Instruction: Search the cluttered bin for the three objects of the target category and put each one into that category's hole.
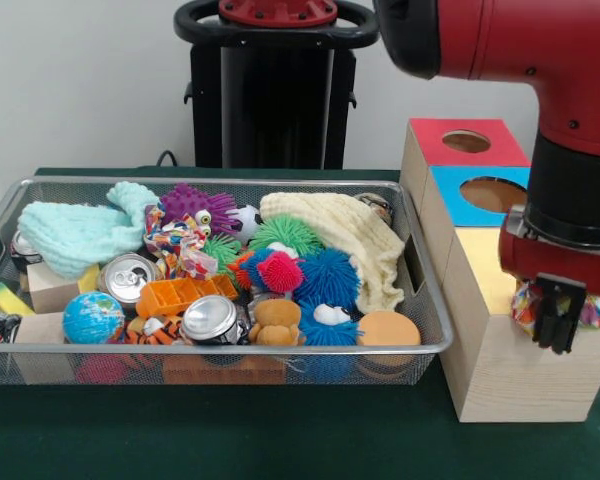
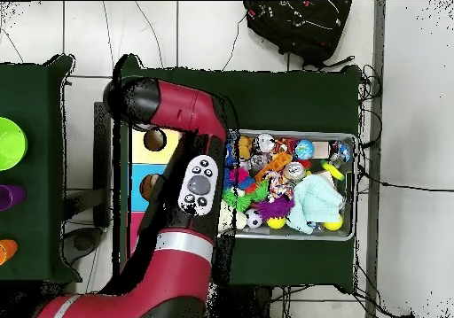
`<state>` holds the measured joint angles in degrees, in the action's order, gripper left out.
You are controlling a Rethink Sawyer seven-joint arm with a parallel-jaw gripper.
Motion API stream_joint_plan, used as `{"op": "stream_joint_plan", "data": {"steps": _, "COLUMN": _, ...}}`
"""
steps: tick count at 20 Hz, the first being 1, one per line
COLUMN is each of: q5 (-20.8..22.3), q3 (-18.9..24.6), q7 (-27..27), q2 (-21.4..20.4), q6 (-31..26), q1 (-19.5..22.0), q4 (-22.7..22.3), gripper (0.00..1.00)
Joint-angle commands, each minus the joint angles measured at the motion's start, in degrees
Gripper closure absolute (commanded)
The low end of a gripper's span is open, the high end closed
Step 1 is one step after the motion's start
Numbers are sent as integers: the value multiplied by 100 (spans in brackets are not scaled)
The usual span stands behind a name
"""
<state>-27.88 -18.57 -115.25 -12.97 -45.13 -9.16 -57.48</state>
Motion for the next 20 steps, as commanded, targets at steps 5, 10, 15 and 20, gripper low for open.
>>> {"op": "stream_joint_plan", "data": {"steps": 5, "q5": -148, "q3": 379, "q7": -1422, "q2": -1058, "q6": 984, "q1": -345, "q4": -1877, "gripper": 100}}
{"op": "stream_joint_plan", "data": {"steps": 10, "q5": -324, "q3": 278, "q7": -1365, "q2": -2116, "q6": -3, "q1": -649, "q4": -2506, "gripper": 100}}
{"op": "stream_joint_plan", "data": {"steps": 15, "q5": -467, "q3": 528, "q7": -981, "q2": -2540, "q6": -59, "q1": -581, "q4": -2836, "gripper": 100}}
{"op": "stream_joint_plan", "data": {"steps": 20, "q5": -433, "q3": 751, "q7": -503, "q2": -2535, "q6": 175, "q1": -274, "q4": -2754, "gripper": 100}}
